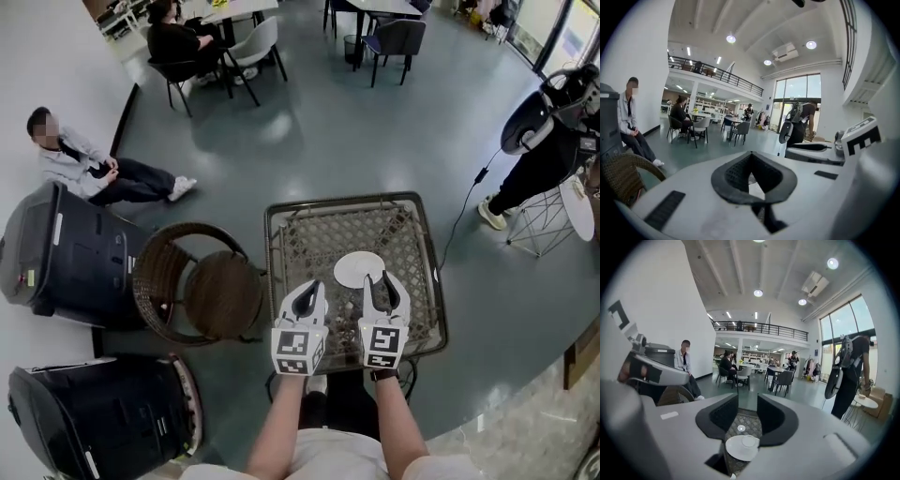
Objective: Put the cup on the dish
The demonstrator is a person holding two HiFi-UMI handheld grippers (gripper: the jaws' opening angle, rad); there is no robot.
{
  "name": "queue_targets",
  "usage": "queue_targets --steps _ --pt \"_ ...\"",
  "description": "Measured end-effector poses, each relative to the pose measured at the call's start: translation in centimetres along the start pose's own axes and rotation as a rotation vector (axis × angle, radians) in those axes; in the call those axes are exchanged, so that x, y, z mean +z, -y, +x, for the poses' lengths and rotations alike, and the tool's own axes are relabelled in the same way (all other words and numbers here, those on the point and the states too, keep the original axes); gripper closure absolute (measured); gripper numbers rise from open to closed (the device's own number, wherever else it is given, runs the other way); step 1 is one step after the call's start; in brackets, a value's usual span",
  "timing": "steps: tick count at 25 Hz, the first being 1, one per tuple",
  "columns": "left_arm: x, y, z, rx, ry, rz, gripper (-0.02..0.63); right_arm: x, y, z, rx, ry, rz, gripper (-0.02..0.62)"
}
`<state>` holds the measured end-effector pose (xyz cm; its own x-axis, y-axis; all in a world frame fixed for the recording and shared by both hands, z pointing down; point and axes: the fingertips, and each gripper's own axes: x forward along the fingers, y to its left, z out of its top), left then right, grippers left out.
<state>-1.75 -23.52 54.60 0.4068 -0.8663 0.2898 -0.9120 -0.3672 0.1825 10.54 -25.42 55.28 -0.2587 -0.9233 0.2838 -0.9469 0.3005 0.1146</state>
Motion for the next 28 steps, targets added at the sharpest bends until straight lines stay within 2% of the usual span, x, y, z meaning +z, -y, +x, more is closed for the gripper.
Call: queue_targets --steps 3,6,10,16,20,24,28 --pt "2.3 2.0 -1.9 -0.033 0.022 0.061 0.603 3.8 -0.4 -3.1 -0.008 0.057 0.006 0.543" --pt "5.1 2.5 -2.6 -0.018 0.061 0.117 0.602 7.7 -1.2 -4.2 0.023 0.136 0.017 0.595" --pt "7.2 2.2 -6.0 0.008 0.121 0.113 0.601 10.6 -3.9 -6.8 0.064 0.191 0.032 0.595" --pt "10.5 2.6 -9.5 0.011 0.197 0.131 0.601 14.0 -5.7 -8.7 0.075 0.232 0.022 0.595" --pt "11.5 3.2 -10.6 0.004 0.211 0.156 0.601 15.6 -6.7 -10.0 0.086 0.264 0.009 0.595" --pt "12.7 2.9 -11.2 0.044 0.261 0.169 0.601 16.7 -7.3 -10.5 0.109 0.282 0.047 0.595" --pt "13.1 2.6 -12.5 0.048 0.278 0.166 0.601 17.1 -8.7 -11.6 0.126 0.289 0.056 0.595"
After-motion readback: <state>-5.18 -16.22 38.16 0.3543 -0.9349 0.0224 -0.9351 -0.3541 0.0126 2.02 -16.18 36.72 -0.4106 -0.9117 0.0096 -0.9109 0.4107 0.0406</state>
